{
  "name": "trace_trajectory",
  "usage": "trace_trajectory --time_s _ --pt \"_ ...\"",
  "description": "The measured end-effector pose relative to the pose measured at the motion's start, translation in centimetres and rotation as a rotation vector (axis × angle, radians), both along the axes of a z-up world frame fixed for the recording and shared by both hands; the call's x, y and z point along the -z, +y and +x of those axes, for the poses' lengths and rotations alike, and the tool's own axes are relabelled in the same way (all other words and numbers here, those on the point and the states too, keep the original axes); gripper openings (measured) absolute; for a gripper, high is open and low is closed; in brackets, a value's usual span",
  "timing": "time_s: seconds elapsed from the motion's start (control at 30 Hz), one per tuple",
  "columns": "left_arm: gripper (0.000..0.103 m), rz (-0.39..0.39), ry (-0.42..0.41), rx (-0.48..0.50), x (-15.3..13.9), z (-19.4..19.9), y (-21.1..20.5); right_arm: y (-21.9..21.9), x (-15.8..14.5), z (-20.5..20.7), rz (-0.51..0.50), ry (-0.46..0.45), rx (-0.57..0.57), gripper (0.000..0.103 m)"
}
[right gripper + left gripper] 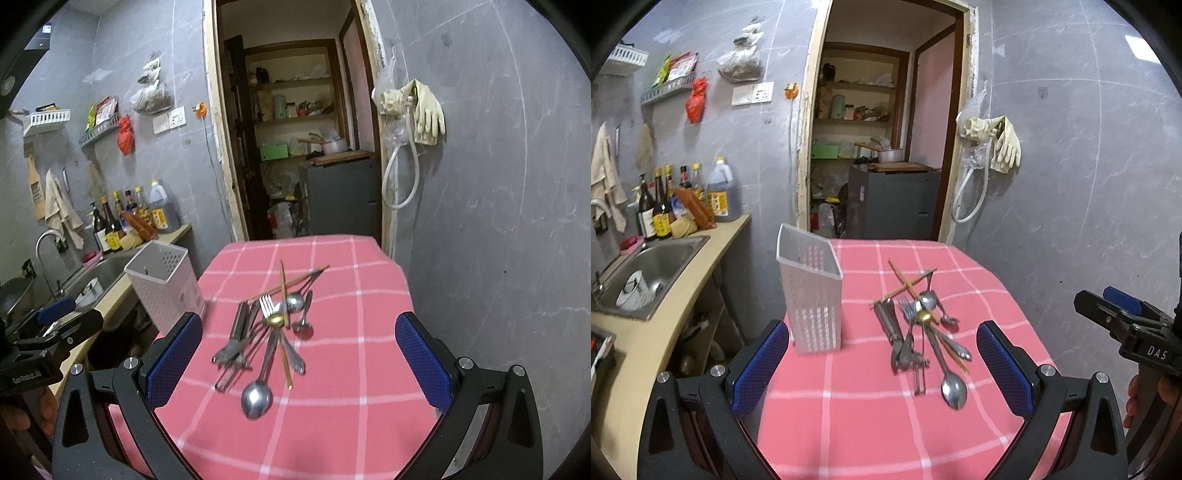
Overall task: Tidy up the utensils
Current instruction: 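Move the left gripper to the utensil pile and grasp the wooden chopsticks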
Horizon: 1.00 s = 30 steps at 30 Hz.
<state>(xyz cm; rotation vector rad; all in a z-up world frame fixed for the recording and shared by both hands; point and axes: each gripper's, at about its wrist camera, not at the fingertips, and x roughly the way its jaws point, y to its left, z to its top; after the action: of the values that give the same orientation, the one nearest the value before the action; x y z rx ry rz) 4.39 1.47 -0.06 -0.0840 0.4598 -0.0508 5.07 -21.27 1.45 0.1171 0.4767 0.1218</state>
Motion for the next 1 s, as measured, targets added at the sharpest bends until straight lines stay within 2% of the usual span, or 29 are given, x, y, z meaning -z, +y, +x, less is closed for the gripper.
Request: trace_trajectory --time_s 0.63,0.83,1.0 --pt "0.102 -0.024 -0.133 0.144 -5.7 10.7 1.0 -0.1 -7.7 7.5 -0.027 -0.14 0.121 0.102" --pt "0.102 -0.024 -0.145 0.13 -6.5 13.9 -0.3 -1.7 -7.9 10.8 -0.027 -0.146 0.108 0.102" --pt "0.102 -0.032 -0.096 0.112 -6.7 17.7 -2.2 -4.2 -6.4 15.1 -0.016 -0.121 0.072 0.102"
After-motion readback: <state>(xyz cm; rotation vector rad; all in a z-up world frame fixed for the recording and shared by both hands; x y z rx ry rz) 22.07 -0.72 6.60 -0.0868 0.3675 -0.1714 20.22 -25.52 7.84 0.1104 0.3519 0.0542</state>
